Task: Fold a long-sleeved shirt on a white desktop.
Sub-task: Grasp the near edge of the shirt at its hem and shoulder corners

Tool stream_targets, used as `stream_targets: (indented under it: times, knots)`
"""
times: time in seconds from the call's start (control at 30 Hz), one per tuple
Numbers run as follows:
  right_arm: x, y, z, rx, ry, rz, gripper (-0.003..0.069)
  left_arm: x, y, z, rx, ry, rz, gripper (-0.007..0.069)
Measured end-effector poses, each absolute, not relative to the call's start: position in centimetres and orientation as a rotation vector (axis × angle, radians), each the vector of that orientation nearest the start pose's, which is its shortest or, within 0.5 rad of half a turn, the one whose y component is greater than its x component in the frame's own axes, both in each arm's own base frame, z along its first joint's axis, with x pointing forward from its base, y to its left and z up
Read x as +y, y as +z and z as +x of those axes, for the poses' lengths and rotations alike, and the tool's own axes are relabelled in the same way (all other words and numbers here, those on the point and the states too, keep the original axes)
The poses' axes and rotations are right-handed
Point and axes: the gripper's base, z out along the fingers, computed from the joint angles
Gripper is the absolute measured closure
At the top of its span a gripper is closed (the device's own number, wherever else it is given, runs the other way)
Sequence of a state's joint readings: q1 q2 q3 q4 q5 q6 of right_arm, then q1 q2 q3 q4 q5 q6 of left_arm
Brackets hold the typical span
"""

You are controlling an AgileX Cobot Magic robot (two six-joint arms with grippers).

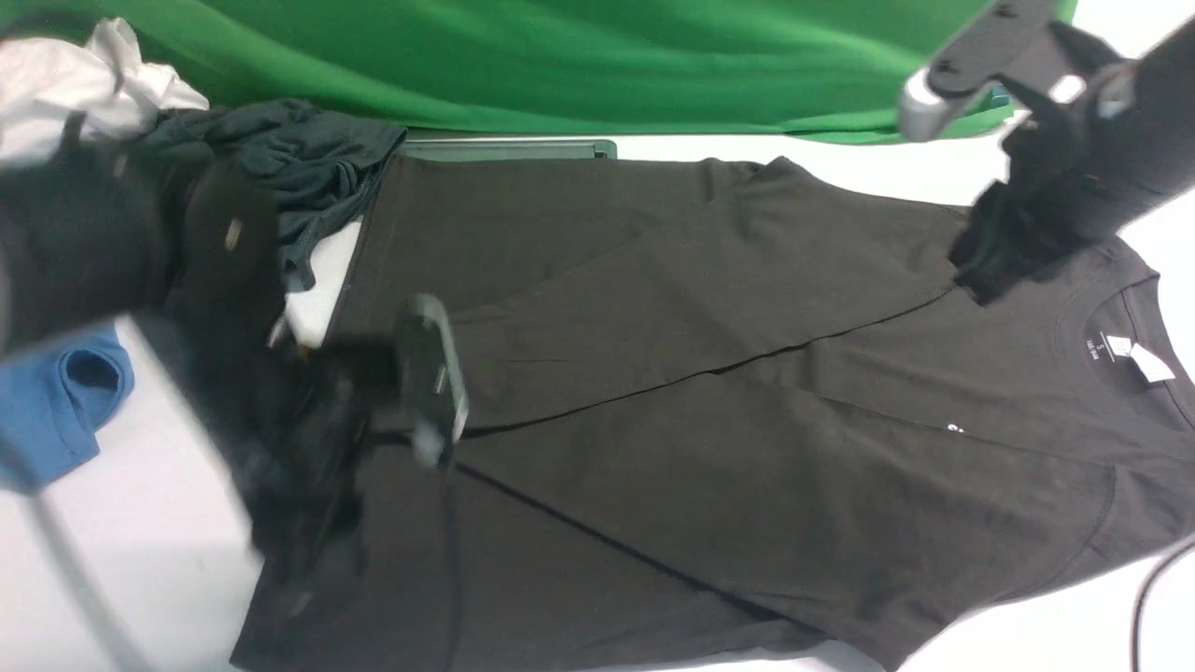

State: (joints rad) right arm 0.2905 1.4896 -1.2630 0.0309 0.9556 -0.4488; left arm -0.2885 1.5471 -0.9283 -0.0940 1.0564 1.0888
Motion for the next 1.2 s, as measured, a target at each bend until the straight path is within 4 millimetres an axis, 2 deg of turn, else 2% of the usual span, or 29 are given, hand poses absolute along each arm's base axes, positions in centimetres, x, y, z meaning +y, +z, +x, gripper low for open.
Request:
stream_targets:
  times: [0.03,0.07,0.1,0.13,0.17,0.27,0.4,0.57,0.77,0.9,1.0,1.03,1.07,1.13,1.2]
  knots:
    - [8.8,31.6,28.3,2.494,0.011,-0.938,0.0516,-7.8,20.2,23.7,2.444,-0.128,1.959,0.0399]
    - [8.8,31.7,28.1,2.494,0.014,-0.938,0.0516,-7.8,20.1,23.6,2.439,-0.126,1.961,0.0399]
    - [8.4,32.1,26.3,2.487,0.035,-0.926,0.0516,-7.5,19.3,22.8,2.431,-0.122,1.987,0.0392]
    - [8.4,32.1,26.1,2.487,0.035,-0.925,0.0516,-7.5,19.2,22.9,2.429,-0.119,1.986,0.0390]
    - [7.9,32.3,24.4,2.478,0.043,-0.917,0.0514,-7.3,18.5,22.4,2.431,-0.115,1.998,0.0358]
    - [7.3,32.3,22.2,2.466,0.046,-0.902,0.0512,-6.9,17.7,21.9,2.415,-0.077,2.039,0.0293]
    - [6.6,32.7,19.8,2.405,0.042,-0.873,0.0512,-6.0,16.9,21.4,2.344,0.009,2.185,0.0201]
    - [6.2,33.6,18.7,2.286,0.029,-0.825,0.0505,-5.7,15.8,20.8,2.254,0.039,2.262,0.0157]
    - [6.1,33.9,18.5,2.255,0.026,-0.813,0.0502,-5.4,15.0,20.3,2.136,0.109,2.304,0.0169]
    - [6.1,33.9,18.5,2.253,0.026,-0.812,0.0496,-5.2,14.8,19.9,2.123,0.138,2.307,0.0247]
    - [6.1,33.9,18.5,2.257,0.035,-0.792,0.0491,-5.3,14.9,20.5,2.110,0.214,2.226,0.0429]
    - [6.1,33.9,18.5,2.258,0.037,-0.789,0.0491,-5.3,14.9,20.6,2.112,0.222,2.218,0.0454]
    - [6.1,33.9,18.5,2.261,0.042,-0.777,0.0491,-5.3,15.0,20.9,2.120,0.244,2.169,0.0533]
    - [6.1,33.9,18.5,2.269,0.053,-0.750,0.0488,-5.4,15.2,21.2,2.151,0.250,2.129,0.0578]
    - [6.1,33.9,18.5,2.277,0.063,-0.727,0.0483,-5.4,15.4,21.3,2.181,0.246,2.101,0.0584]
